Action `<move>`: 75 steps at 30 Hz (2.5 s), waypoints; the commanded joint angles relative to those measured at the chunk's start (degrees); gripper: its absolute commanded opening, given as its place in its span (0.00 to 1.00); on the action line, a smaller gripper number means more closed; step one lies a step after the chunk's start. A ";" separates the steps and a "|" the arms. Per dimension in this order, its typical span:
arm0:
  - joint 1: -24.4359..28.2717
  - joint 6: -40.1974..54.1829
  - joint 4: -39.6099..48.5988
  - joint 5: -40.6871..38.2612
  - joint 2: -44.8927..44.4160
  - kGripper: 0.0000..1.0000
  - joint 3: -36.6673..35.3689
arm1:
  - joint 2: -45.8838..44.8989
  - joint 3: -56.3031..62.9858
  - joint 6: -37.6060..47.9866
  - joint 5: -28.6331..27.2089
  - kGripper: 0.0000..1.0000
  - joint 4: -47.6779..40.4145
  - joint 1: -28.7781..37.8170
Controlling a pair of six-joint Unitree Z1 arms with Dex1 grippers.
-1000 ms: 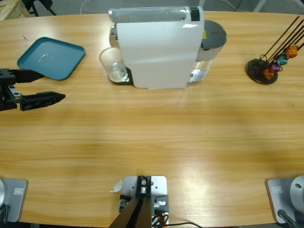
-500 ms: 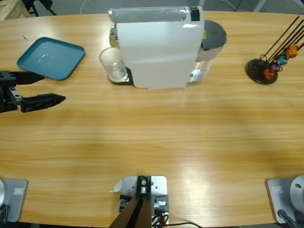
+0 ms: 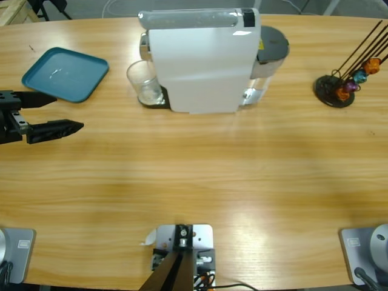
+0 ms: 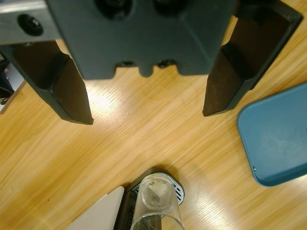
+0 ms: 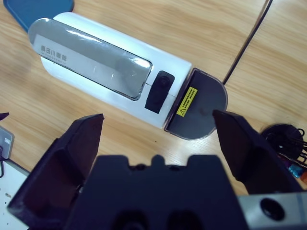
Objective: Pour coffee
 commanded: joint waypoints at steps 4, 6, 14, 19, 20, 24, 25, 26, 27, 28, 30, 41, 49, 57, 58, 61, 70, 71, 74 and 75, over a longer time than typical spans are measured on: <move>-0.74 0.74 -0.72 -0.56 -0.19 1.00 2.31 | 0.63 0.98 1.16 -1.03 1.00 2.07 0.84; -0.74 0.76 -0.72 -1.28 -0.19 1.00 2.22 | 0.63 0.84 1.29 -1.06 1.00 2.09 1.05; -0.74 2.71 -0.72 -2.23 3.34 1.00 1.99 | 0.63 0.65 1.50 -2.08 1.00 2.11 1.84; -0.74 3.96 -0.72 -2.05 3.92 1.00 1.62 | -0.31 0.65 1.50 -2.70 1.00 2.04 2.39; -0.74 3.99 -0.72 -2.05 3.82 1.00 1.45 | -0.57 0.70 1.50 -2.70 1.00 2.04 2.53; -0.74 3.92 -0.68 -1.96 2.60 1.00 1.50 | -0.85 0.86 1.50 -2.43 1.00 2.02 3.02; -0.74 3.92 -0.67 -2.02 2.53 1.00 1.52 | -0.76 0.83 1.58 -2.43 1.00 1.95 3.16; -0.74 3.92 -0.63 -2.05 2.53 1.00 1.59 | -0.69 0.84 1.78 -2.45 1.00 1.95 3.25; -0.74 3.89 -0.61 -2.05 2.39 1.00 1.87 | -0.76 0.93 2.13 -2.64 1.00 1.95 3.39; -0.74 3.85 -0.44 -2.07 2.18 1.00 2.17 | -1.01 1.21 2.25 -2.96 1.00 1.95 3.57; -0.74 3.84 0.02 -2.21 1.21 1.00 2.63 | -2.27 3.27 2.57 -3.59 1.00 1.62 3.92; -0.74 3.52 1.86 -2.84 -3.53 1.00 3.29 | -25.92 38.28 3.94 -3.40 1.00 -19.57 9.59; -0.81 3.26 3.04 -2.84 -6.75 1.00 2.66 | -41.12 65.32 0.09 1.22 1.00 -35.56 9.58; -0.83 2.45 5.70 -2.72 -8.21 1.00 1.94 | -46.38 73.16 -4.18 3.68 1.00 -39.36 6.87; -0.83 2.01 5.70 -2.67 -8.21 1.00 1.85 | -46.66 73.62 -4.76 4.72 1.00 -39.48 5.94; -0.81 1.81 5.71 -2.67 -8.52 1.00 1.78 | -48.70 76.38 -6.91 6.74 1.00 -41.10 3.97; -0.81 1.90 5.77 -2.84 -8.01 1.00 1.50 | -48.29 77.33 -9.03 8.32 1.00 -44.65 0.52; -0.81 1.90 5.75 -2.84 -8.07 1.00 1.59 | -48.14 77.29 -9.21 8.36 1.00 -44.63 0.33; -0.81 1.90 5.78 -2.68 -8.10 1.00 1.43 | -47.75 77.38 -9.40 8.32 1.00 -44.68 -0.09; -0.81 1.90 5.78 -2.63 -8.03 1.00 1.43 | -47.71 77.41 -9.40 8.32 1.00 -44.70 -0.09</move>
